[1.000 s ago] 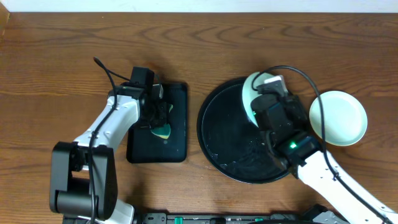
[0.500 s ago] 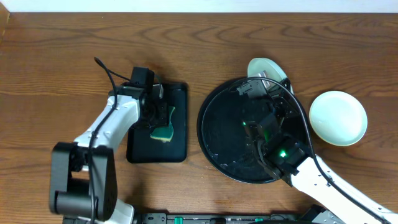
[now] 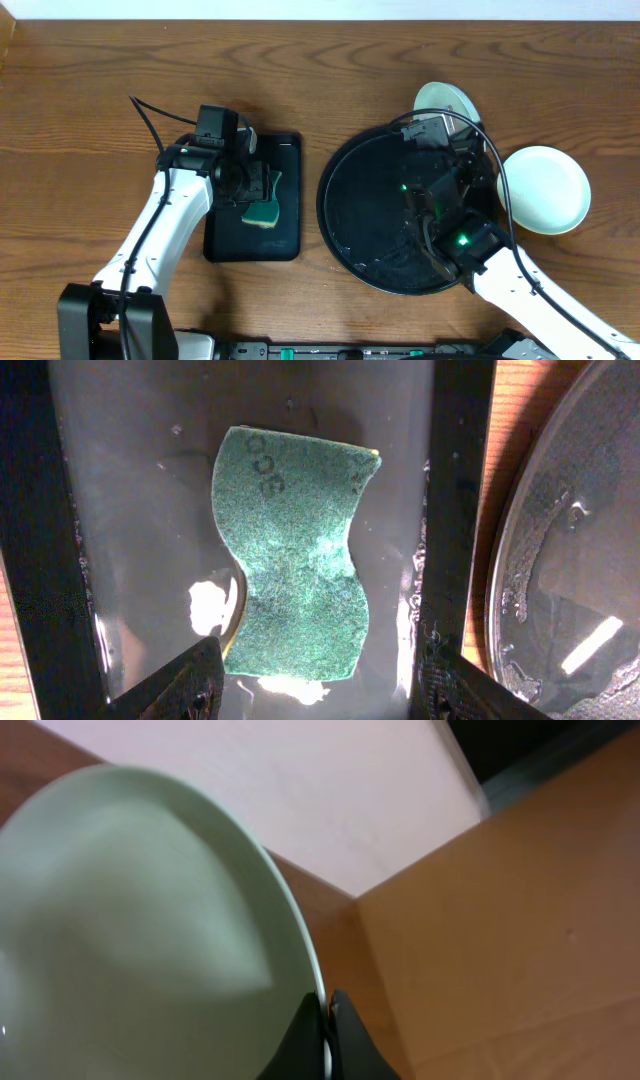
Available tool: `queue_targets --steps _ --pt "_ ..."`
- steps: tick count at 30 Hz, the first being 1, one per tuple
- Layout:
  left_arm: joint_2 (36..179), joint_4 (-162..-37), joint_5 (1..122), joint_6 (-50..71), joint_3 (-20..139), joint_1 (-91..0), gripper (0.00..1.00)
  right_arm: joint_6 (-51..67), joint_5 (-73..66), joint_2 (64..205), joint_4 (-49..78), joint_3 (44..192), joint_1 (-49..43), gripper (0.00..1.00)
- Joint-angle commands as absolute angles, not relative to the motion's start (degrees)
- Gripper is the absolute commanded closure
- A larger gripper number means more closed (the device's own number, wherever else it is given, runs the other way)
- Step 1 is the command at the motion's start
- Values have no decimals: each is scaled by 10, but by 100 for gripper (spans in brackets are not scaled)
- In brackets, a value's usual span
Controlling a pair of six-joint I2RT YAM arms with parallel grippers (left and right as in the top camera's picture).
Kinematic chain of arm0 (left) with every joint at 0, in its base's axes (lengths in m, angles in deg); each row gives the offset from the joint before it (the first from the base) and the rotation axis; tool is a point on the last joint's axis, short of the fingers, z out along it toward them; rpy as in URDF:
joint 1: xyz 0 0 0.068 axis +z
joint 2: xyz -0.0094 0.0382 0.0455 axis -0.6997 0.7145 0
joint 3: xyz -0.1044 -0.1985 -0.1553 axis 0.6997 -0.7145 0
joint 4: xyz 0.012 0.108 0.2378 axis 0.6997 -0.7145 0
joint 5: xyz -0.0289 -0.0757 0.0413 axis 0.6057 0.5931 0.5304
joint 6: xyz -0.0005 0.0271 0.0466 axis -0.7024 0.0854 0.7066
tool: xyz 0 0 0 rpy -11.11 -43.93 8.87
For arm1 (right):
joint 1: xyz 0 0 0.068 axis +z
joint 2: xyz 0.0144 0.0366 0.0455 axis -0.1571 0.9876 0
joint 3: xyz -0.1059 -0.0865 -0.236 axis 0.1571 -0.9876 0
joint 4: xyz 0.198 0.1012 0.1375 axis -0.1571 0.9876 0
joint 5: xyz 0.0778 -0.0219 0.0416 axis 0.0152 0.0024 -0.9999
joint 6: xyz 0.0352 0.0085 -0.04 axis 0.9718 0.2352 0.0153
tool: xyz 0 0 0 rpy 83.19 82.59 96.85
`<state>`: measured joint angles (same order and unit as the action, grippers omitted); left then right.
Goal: Clean dirty plates on tray and stack at the side
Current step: 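Lift the second white plate with the right gripper onto the stack, then release the plate and move the right gripper back left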
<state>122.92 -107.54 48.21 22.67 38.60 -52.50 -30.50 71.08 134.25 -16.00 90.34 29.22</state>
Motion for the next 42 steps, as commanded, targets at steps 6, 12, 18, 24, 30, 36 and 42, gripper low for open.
queue_targets --steps 6,12,18,24,30,36,42 --pt "1229 -1081 479 226 393 -525 36 109 479 1335 72 913 141 99" --pt "1229 -1081 479 226 393 -525 36 175 204 1335 83 913 -104 99" --pt "1229 -1081 479 226 393 -525 36 216 131 1347 128 912 -301 99" --pt "1229 -1081 479 226 393 -525 36 228 96 1376 126 911 -384 99" --pt "1229 -1081 479 226 393 -525 35 227 90 1408 127 911 -391 87" --pt "1229 -1081 479 226 393 -525 36 208 11 1410 160 911 -390 66" --pt "1229 -1081 479 226 392 -525 36 117 -131 1410 231 911 -380 67"
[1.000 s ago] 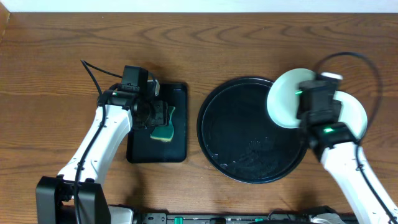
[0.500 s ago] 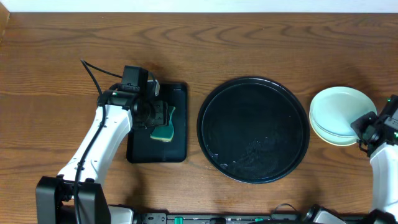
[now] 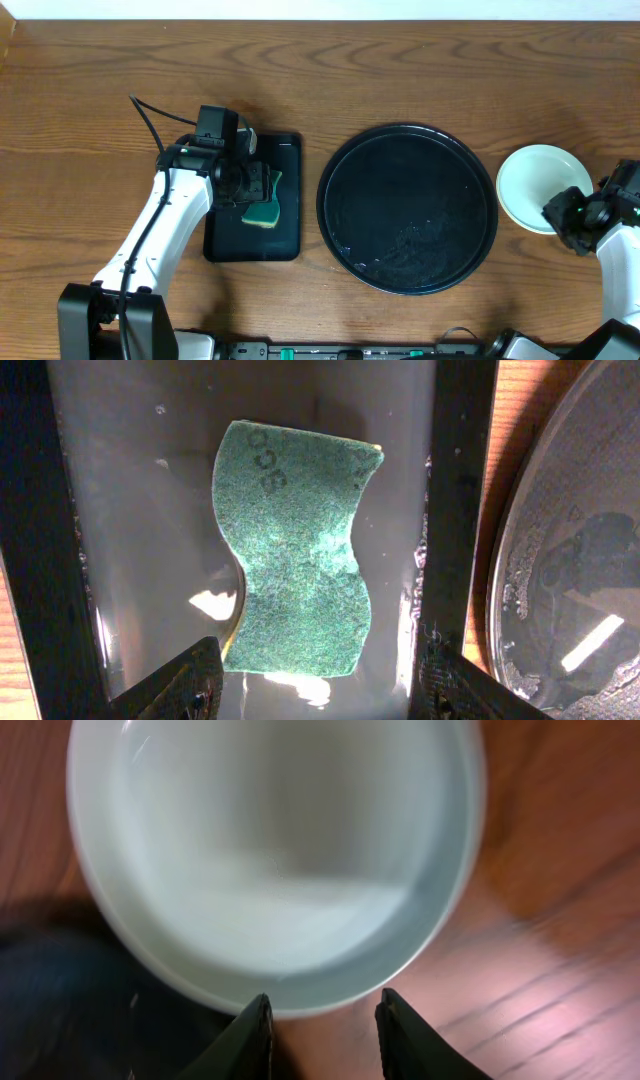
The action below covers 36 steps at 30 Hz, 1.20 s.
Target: Clean dirty plates on tray and stack at the side
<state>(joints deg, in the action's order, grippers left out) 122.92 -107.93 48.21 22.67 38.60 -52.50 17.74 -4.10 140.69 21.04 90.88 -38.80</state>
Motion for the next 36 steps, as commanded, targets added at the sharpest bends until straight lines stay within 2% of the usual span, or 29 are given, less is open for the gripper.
queue_targets --steps 1,6,15,20,28,36 --pt "1230 -1081 479 226 392 -525 36 91 -142 1410 261 911 -370 64" --pt "1229 -1081 479 226 391 -525 35 42 -141 1410 269 897 -330 63" --pt "1230 -1081 479 226 391 -525 36 32 -135 1410 116 803 -238 61" --pt "1230 -1081 479 226 391 -525 36 32 -140 1410 46 768 -203 55" --pt "1230 -1081 479 226 391 -525 36 32 -183 1410 36 766 -151 51" --pt "1229 -1081 479 226 391 -525 36 32 -215 1410 30 766 -138 51"
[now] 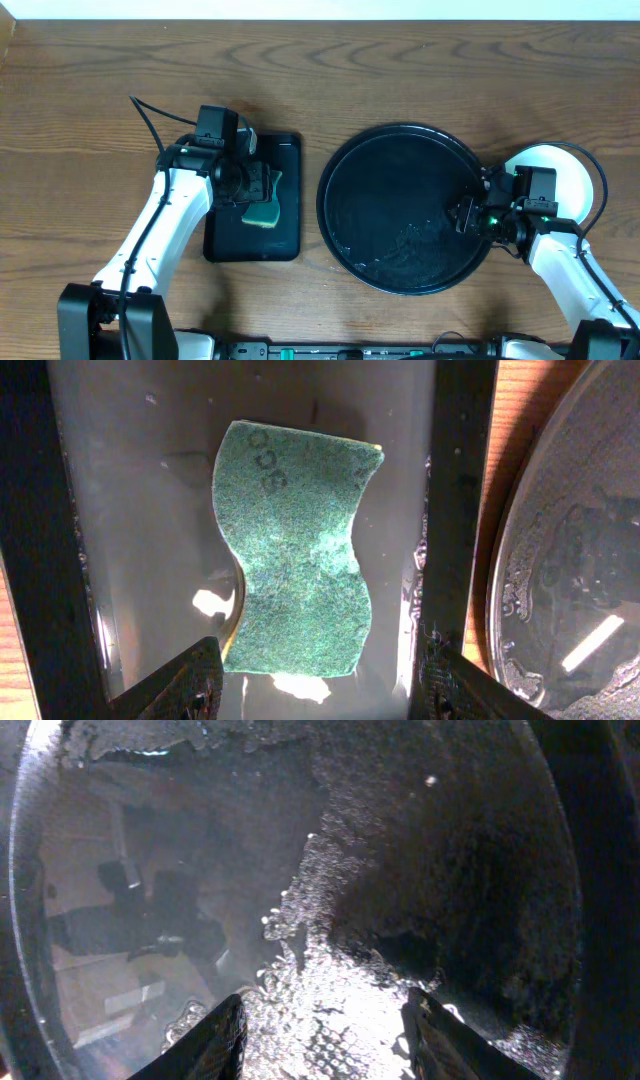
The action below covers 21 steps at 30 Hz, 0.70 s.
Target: Clean dirty plates on tray and stack at the side
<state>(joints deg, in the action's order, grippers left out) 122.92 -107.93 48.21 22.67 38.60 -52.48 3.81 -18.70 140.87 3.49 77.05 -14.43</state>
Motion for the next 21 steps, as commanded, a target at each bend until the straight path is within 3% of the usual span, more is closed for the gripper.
queue_targets --steps 1,11,16,21 --pt "1230 -1081 479 226 391 -525 36 32 -217 1410 29 766 -138 51" --pt "1230 -1081 479 226 391 -525 36 11 -224 1409 23 775 -139 54" --pt "1230 -1081 479 226 391 -525 36 11 -77 1408 187 889 -139 51" --pt "1230 -1081 479 226 391 -525 36 37 -16 1410 224 894 -139 51"
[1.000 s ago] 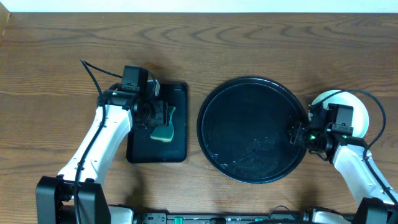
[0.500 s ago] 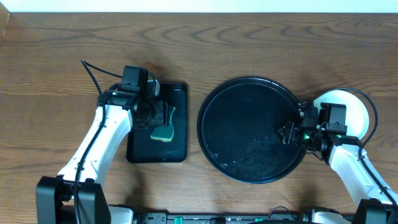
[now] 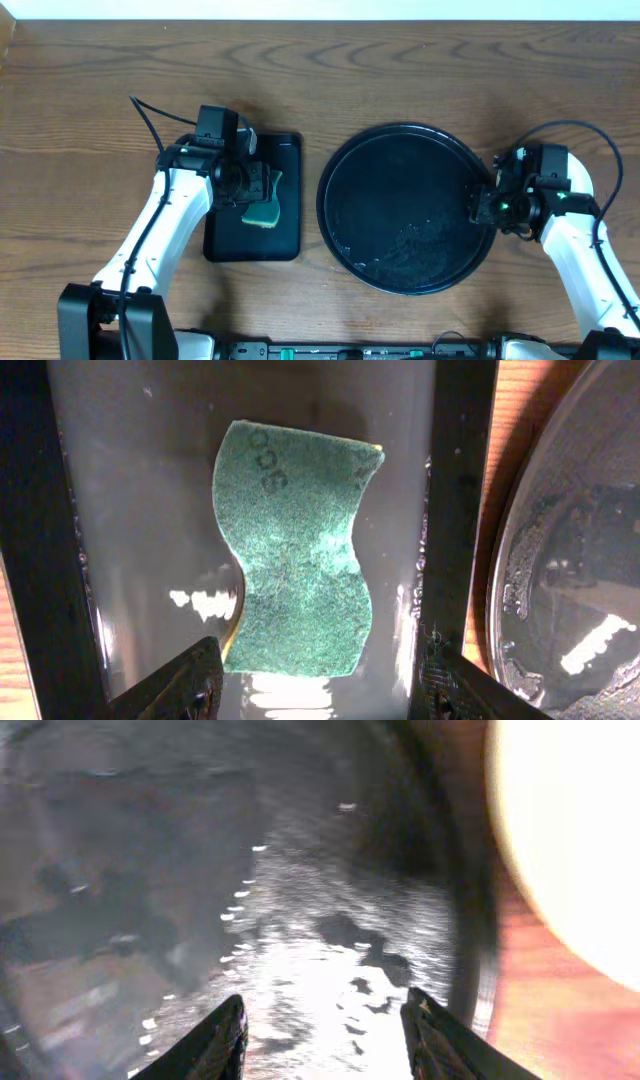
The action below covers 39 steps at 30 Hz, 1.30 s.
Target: Clean dirty plates on tray and stack at the side
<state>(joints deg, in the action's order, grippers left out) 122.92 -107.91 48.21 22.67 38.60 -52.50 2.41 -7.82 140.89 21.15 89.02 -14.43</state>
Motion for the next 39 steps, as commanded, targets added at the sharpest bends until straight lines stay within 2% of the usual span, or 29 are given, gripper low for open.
queue_targets --steps 1,11,16,28,34,38,39 --pt "1229 -1081 479 226 391 -525 35 37 -16 1411 226 893 -139 51" --pt "1230 -1081 479 226 391 -525 36 46 -9 1462 172 842 -139 49" --pt "1230 -1081 479 226 391 -525 36 45 -100 1502 129 840 -138 50" --pt "1230 -1081 479 226 391 -525 35 21 -121 1487 155 852 -138 52" --pt "1230 -1081 479 226 391 -525 35 -54 -253 1436 172 866 -139 48" --pt "1230 -1081 479 226 391 -525 35 -53 -199 1431 173 866 -139 48" --pt "1230 -1081 479 226 391 -525 36 -26 -104 1431 179 866 -139 48"
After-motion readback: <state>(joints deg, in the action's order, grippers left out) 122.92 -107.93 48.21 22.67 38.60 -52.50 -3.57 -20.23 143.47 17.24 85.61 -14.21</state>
